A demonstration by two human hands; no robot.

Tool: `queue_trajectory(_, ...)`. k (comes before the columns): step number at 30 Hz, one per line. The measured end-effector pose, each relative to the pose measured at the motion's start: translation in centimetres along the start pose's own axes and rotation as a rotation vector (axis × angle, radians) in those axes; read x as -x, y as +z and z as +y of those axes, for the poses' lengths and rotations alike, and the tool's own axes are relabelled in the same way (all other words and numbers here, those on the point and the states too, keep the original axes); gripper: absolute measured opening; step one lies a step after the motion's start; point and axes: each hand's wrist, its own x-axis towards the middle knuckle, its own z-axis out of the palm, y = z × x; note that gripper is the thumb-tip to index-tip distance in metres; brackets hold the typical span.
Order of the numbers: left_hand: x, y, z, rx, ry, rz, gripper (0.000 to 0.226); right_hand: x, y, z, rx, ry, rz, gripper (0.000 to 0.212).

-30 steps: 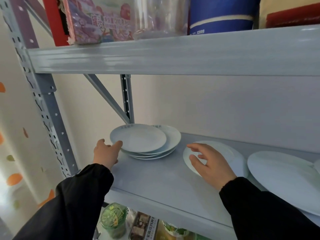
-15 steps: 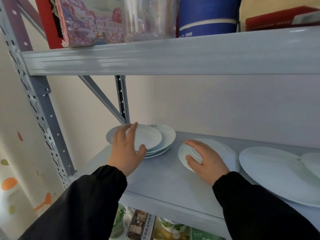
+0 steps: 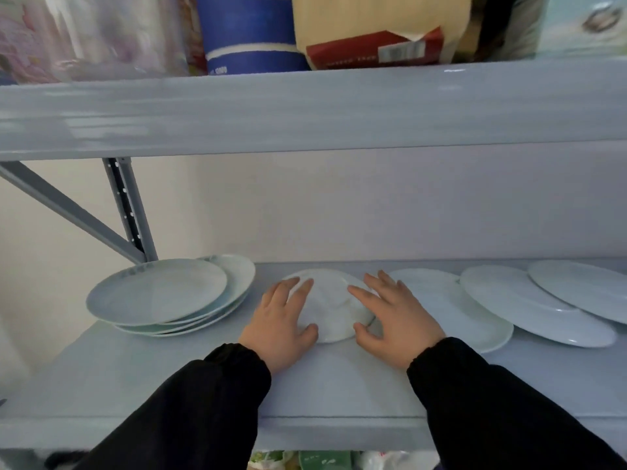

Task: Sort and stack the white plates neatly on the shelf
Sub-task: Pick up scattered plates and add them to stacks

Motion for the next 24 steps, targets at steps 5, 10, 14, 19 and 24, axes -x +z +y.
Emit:
queue_trajectory(5,-2.3,2.6,2.1,-0.074,-0.015,-0.156,0.094,2.5,-1.2,3.0,0.139,0.082,0.068,0.061)
queue_trajectory(10,-2.8,3.4,1.9,-0.166,0.002,-0.191,0.089,3.8,-1.2,4.2,0.15,0.17,0.126,0.062)
queue_trajectory(14,-2.6,3.3,1.8,-0.184,-0.009,-0.209,0.09,3.5,-1.3,3.7,0.139,0.219,0.036,0.077)
queue_trajectory(19,-1.9,3.1,1.9,-0.199,-0.032,-0.251,0.092,3.7,-1.5,3.6,0.122,0.239,0.022,0.082)
queue_trajectory(24,1.0,1.6,3.0,-0.229,-0.084,-0.276,0.096,3.8,-1.7,3.5,0.078,0.233,0.031,0.076)
